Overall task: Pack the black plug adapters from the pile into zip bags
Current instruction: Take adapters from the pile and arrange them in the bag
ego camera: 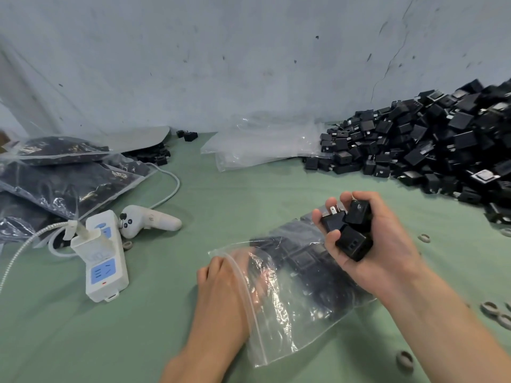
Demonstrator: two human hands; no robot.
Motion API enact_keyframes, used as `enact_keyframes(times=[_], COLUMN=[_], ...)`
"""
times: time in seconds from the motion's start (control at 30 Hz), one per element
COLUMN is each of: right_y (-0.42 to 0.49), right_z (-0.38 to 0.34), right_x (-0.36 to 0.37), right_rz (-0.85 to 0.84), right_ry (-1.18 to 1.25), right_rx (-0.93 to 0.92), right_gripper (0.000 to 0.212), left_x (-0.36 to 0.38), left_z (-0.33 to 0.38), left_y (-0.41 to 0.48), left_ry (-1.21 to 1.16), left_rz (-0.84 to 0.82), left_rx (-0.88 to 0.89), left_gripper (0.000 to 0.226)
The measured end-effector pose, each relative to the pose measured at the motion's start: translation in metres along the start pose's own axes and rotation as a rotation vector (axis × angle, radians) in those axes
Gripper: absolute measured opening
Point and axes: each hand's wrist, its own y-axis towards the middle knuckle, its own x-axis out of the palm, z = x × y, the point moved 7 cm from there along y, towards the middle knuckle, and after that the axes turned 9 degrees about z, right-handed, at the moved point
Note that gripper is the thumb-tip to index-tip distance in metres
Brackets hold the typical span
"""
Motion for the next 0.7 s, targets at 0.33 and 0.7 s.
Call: enact_keyframes(times=[0.33, 0.7], right_y=[-0.012, -0.047], right_z=[0.025, 0.054], right_x=[0.005, 0.039], right_rz=[-0.012, -0.146], right_ry=[0.085, 0.173], right_rx=[0.081, 0.041], right_gripper=[0.021, 0.023], left_x=[-0.036, -0.074], left_z=[-0.018, 0.069], left_y=[-0.004, -0.030], left_ry=[-0.246, -0.501], left_rz=[0.166, 0.234], left_rx=[-0.110, 0.113], left_gripper=[0.028, 0.033])
